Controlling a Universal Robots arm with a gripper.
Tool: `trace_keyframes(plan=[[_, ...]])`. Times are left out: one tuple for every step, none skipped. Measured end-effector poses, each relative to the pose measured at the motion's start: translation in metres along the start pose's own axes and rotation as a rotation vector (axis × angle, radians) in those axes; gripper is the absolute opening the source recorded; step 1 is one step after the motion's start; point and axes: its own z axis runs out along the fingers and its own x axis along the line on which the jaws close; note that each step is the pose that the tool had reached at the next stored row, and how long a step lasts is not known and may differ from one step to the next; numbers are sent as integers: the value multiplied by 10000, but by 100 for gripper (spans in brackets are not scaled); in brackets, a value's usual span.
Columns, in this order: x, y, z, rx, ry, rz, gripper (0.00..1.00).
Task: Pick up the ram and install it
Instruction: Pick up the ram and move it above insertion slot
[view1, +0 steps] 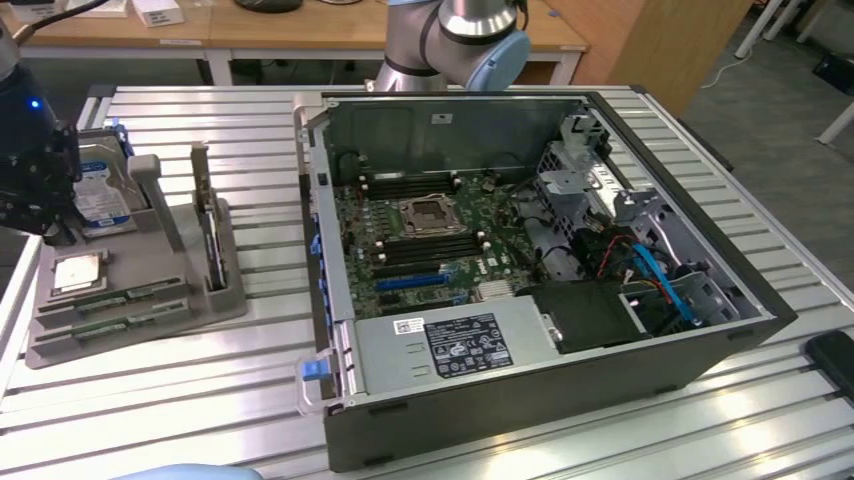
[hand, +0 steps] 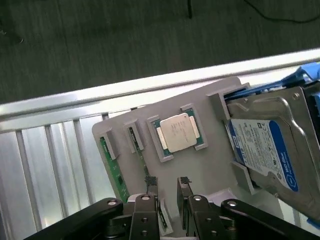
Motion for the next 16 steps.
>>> trace_keyframes(plan=[[0,0,0,-2,7,-180,29],[0,0,1,-4,14,-359,29],[0,0,2,-6,21,-539,29],[0,0,2,-8,29,-729,29],[0,0,3,-9,36,-909,29],[0,0,4,-12,43,-1089,29],[0,0,4,-14,50,-1268,29],[0,0,5,-15,57,-1448,29],[0,0,6,-17,64,-1628,29],[0,0,6,-19,71,-1824,29],[0,0,7,-21,78,-2003,29],[0,0,8,-22,85,-2183,29],[0,0,9,-24,92,-2363,29],[0,-1,10,-26,99,-2542,29],[0,0,10,-28,106,-2722,29],[0,0,11,-30,112,-2903,29]])
